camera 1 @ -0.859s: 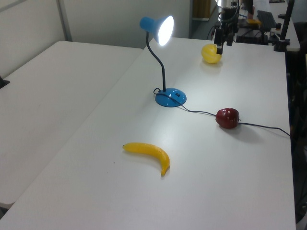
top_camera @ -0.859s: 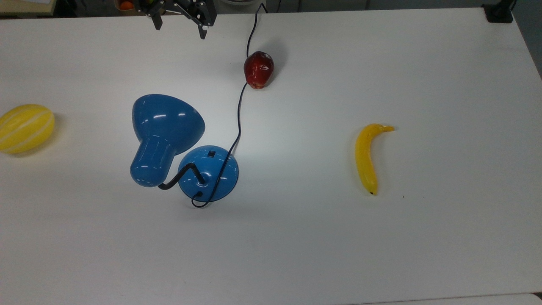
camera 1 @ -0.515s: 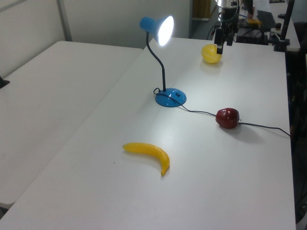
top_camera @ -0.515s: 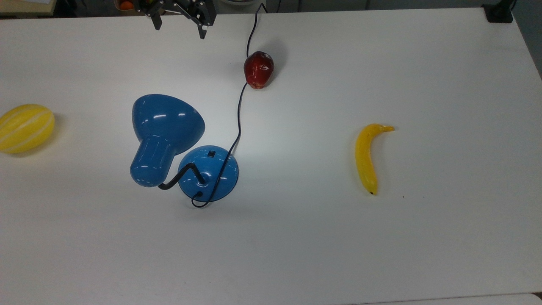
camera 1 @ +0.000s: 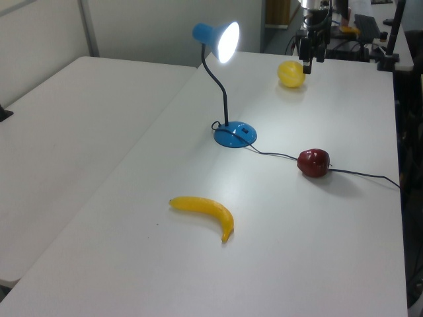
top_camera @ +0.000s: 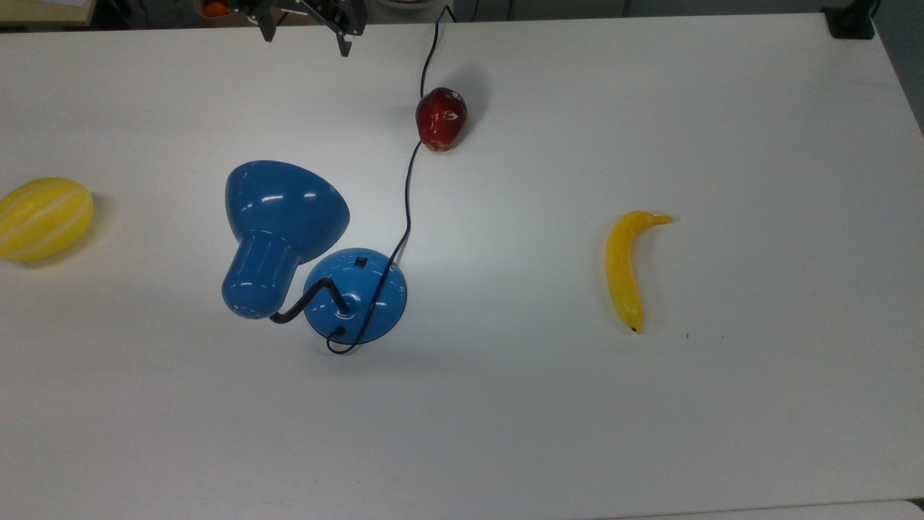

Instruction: Turn off lamp

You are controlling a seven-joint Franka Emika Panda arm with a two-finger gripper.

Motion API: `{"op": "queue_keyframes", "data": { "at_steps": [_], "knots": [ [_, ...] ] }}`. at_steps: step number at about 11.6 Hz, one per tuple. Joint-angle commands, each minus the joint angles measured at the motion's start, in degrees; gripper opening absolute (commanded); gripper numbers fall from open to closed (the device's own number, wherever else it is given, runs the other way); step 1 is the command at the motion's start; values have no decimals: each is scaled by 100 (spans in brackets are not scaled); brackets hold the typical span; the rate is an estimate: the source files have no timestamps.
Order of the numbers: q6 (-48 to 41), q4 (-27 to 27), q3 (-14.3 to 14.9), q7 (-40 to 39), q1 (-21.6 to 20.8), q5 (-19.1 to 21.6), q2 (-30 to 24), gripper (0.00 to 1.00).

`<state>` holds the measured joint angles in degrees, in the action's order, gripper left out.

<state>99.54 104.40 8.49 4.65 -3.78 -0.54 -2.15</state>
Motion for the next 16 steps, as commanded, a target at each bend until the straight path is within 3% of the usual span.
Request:
{"op": "queue_keyframes", "data": {
  "at_steps": [1,5,6,10,16],
  "knots": [
    [-128,-113,92,-193,-9,160,-23,95],
    [-93,-113,92,-621,-18,396,-22,4],
    [-93,-104,101,-806,-18,458,-22,0],
    [458,-43,92,-931,-18,485,21,0],
    [1392,-60,92,-843,-18,529,627,0]
  ]
}}
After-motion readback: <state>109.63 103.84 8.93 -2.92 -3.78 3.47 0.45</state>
